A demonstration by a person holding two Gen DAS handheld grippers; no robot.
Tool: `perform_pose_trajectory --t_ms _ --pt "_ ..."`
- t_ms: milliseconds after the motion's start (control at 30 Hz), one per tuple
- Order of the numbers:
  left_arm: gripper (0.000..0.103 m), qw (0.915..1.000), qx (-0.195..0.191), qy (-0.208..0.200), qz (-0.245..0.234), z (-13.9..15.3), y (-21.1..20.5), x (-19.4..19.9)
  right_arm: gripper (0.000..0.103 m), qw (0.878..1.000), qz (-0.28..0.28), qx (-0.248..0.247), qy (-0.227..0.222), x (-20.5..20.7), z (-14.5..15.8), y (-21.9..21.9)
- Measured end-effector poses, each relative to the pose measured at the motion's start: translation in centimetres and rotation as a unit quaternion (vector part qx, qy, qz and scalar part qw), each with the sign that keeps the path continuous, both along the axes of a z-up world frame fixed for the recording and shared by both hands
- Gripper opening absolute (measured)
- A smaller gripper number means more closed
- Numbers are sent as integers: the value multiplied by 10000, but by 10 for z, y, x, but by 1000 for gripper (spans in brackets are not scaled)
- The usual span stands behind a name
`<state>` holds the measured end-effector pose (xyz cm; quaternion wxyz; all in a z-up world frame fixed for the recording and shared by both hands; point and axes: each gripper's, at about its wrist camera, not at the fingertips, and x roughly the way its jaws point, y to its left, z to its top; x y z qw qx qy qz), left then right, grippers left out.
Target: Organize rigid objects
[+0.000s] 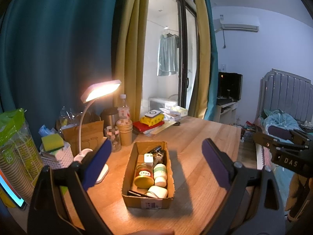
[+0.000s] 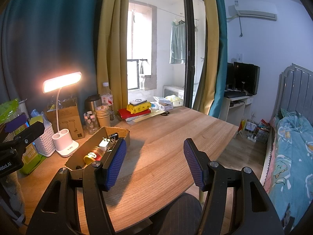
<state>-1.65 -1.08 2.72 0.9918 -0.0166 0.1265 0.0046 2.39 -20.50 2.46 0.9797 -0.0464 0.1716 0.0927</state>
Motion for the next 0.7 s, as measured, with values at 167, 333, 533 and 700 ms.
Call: perform_pose_trajectory --t_ms 167,333,533,700 --pt "95 10000 14 -8 -2 1 0 0 64 10000 8 -5 4 0 -1 0" --pt "95 10000 3 0 1 1 -1 0 64 10000 0 -5 3 0 0 0" --pt "95 10000 1 12 -17 1 -2 -1 64 10000 -1 -7 9 0 0 0" --pt "95 10000 -7 14 -10 1 -3 0 64 10000 35 -8 35 2 -2 2"
